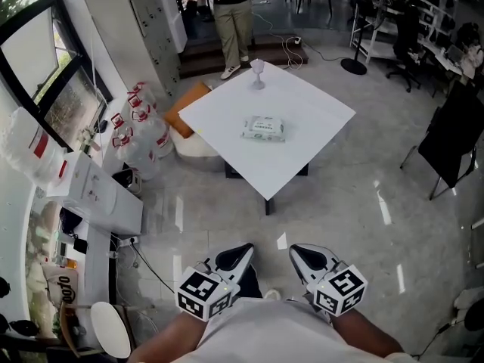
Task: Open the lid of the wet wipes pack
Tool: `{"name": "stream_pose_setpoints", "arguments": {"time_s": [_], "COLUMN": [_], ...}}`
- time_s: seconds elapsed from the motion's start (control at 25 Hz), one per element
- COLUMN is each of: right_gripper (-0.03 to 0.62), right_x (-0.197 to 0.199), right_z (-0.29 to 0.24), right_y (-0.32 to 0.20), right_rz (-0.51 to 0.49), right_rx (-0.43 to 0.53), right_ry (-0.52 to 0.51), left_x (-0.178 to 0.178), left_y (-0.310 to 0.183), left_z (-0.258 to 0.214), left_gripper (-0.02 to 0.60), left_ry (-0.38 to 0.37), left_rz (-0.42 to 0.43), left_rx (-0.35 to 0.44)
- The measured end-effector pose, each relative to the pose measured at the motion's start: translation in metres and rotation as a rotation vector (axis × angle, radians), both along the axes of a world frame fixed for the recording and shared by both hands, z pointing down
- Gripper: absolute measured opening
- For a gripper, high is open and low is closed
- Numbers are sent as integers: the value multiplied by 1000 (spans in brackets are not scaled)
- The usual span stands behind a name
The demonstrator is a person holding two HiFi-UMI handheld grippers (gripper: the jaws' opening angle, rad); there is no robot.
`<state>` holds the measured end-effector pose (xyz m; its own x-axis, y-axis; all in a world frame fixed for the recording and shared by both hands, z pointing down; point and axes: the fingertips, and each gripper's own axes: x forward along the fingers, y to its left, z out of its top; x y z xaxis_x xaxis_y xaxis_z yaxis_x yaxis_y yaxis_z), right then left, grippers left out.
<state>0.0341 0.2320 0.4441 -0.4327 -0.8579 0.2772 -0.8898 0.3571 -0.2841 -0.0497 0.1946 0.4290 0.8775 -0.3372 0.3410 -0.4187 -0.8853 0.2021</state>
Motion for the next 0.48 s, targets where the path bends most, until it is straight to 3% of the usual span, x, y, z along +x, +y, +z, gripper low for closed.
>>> {"name": "stream_pose_setpoints", "arguments": {"time_s": [0.48], "right_gripper": [6], "right_x": [20], "right_z": [12], "right_y": [-52], "right_rz": [20], "right_rx": [-42], "right_ry": [52], "left_x": [31], "left_y": [-63], "left_z": [6], "left_gripper": [8], "left_ry": [38], "left_rz": [41], "left_rx": [-18]}}
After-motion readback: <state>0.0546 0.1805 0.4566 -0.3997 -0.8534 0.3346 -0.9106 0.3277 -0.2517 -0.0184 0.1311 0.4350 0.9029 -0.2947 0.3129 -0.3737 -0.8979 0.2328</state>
